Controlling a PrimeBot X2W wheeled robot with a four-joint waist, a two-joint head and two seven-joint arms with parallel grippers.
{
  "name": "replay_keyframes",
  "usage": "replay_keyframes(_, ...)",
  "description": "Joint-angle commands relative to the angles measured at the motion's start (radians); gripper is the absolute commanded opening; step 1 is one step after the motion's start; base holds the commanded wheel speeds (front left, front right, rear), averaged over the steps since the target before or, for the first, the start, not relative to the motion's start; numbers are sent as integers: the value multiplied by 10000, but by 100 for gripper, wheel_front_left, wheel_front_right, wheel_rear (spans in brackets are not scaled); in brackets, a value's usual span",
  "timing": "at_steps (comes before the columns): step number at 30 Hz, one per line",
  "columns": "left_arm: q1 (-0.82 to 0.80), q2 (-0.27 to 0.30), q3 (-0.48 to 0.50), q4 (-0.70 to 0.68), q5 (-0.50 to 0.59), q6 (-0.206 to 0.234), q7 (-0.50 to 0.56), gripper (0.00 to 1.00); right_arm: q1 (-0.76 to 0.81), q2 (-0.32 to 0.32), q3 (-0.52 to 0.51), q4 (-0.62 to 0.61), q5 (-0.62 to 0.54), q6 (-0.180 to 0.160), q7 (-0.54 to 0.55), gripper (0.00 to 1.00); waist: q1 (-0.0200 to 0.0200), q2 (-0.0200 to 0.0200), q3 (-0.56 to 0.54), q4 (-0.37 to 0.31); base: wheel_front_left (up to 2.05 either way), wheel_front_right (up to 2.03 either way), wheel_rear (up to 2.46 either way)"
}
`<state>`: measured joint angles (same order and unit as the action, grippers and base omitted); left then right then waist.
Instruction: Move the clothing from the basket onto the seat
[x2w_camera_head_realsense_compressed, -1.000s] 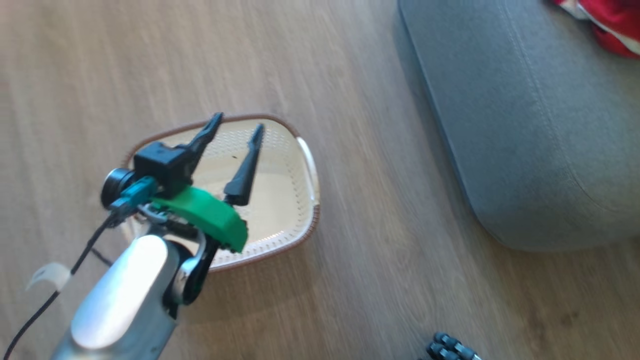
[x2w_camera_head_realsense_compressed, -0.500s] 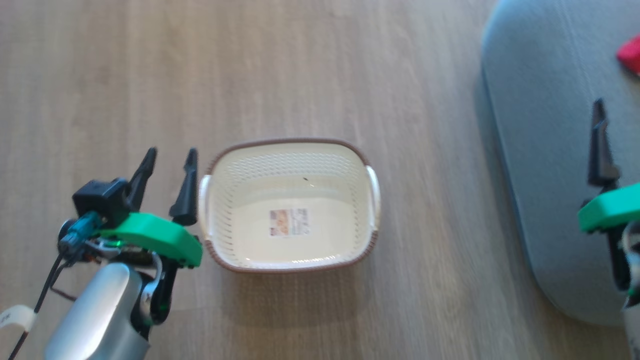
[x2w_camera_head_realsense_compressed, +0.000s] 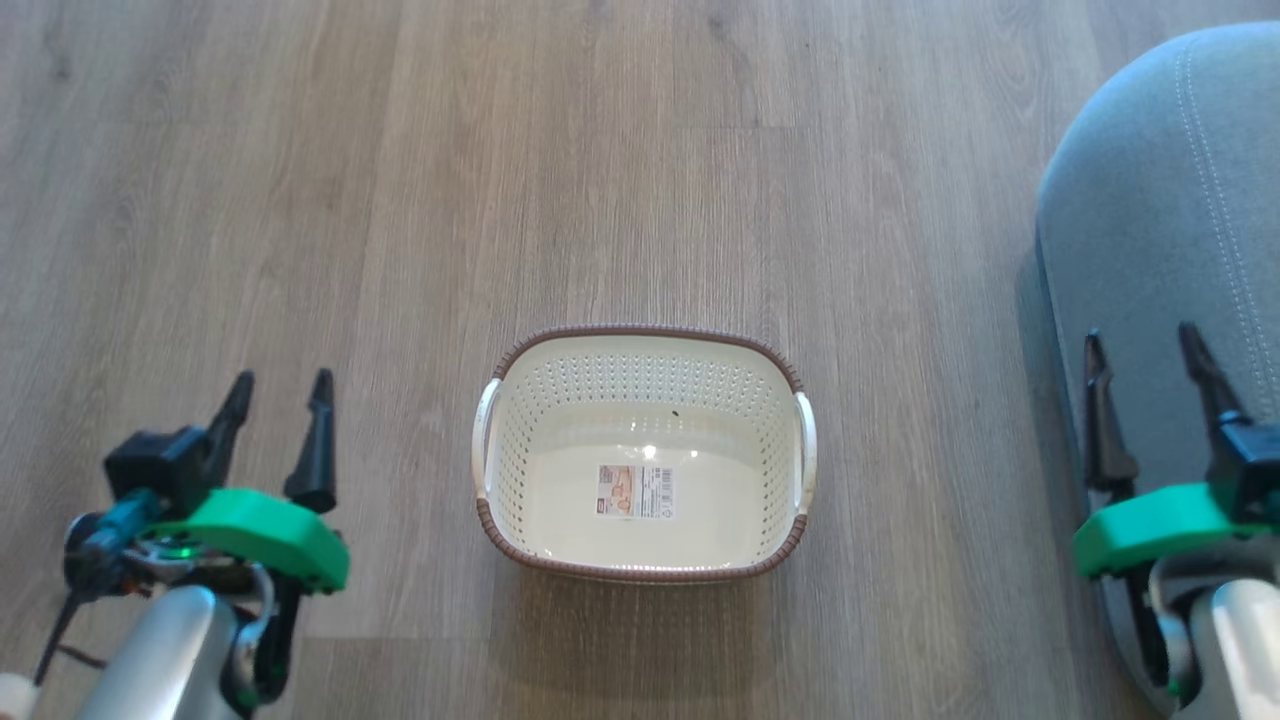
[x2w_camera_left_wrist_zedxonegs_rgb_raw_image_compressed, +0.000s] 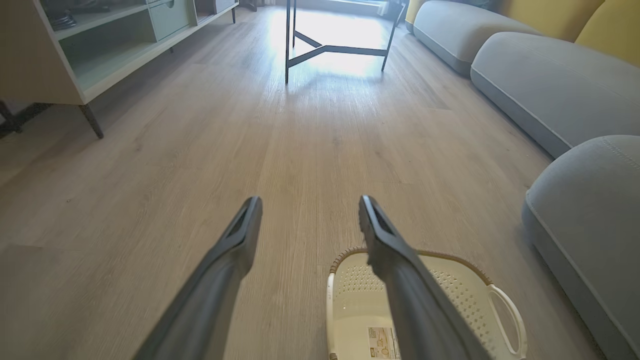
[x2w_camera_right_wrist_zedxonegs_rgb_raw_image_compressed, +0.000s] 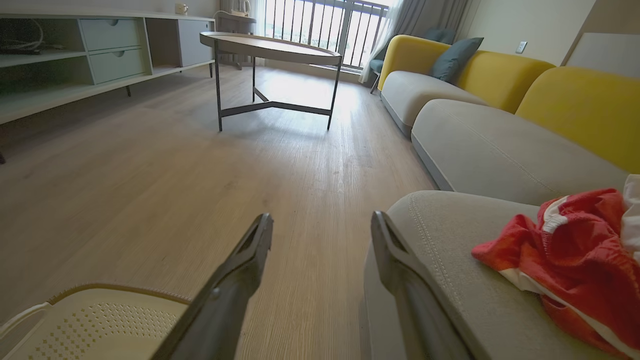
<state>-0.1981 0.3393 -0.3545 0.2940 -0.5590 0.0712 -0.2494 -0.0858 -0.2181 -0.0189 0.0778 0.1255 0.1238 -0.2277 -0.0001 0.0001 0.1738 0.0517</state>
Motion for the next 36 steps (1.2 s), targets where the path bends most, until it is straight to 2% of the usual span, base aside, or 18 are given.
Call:
replay_keyframes(1, -225, 233, 677, -254, 161, -98, -119, 100, -22, -36, 191, -192, -139, 69, -175, 100, 1, -1, -27, 26, 0, 0, 0)
replay_keyframes(12, 390, -435, 2129, -122, 1085, -878, -122, 100, 429, 578, 239, 274, -590, 69, -337, 100, 1, -1, -190, -52, 0, 0, 0)
replay_keyframes(25, 431, -983, 2904, 244, 1748, -1599, -123, 100, 497, 705, 91, 214, -625, 69, -339, 100, 1, -1, -319, -223, 0, 0, 0)
replay_keyframes(26, 719, -1138, 2463, 498, 1714, -1628, -29, 0, 538, 798, -67, 560, -552, 0, -221, 0, 1, -1, -320, -225, 0, 0, 0)
replay_keyframes(31, 1023, -1475, 2315, 1094, 1662, -1651, 38, 0, 621, 918, 43, 1243, -477, 0, -193, 0, 1, -1, -339, -234, 0, 0, 0)
replay_keyframes(36, 1012, -1532, 2419, 1041, 1177, -1665, 191, 0, 603, 916, 46, 1243, 179, 3, -84, 0, 1, -1, -396, -245, 0, 0, 0)
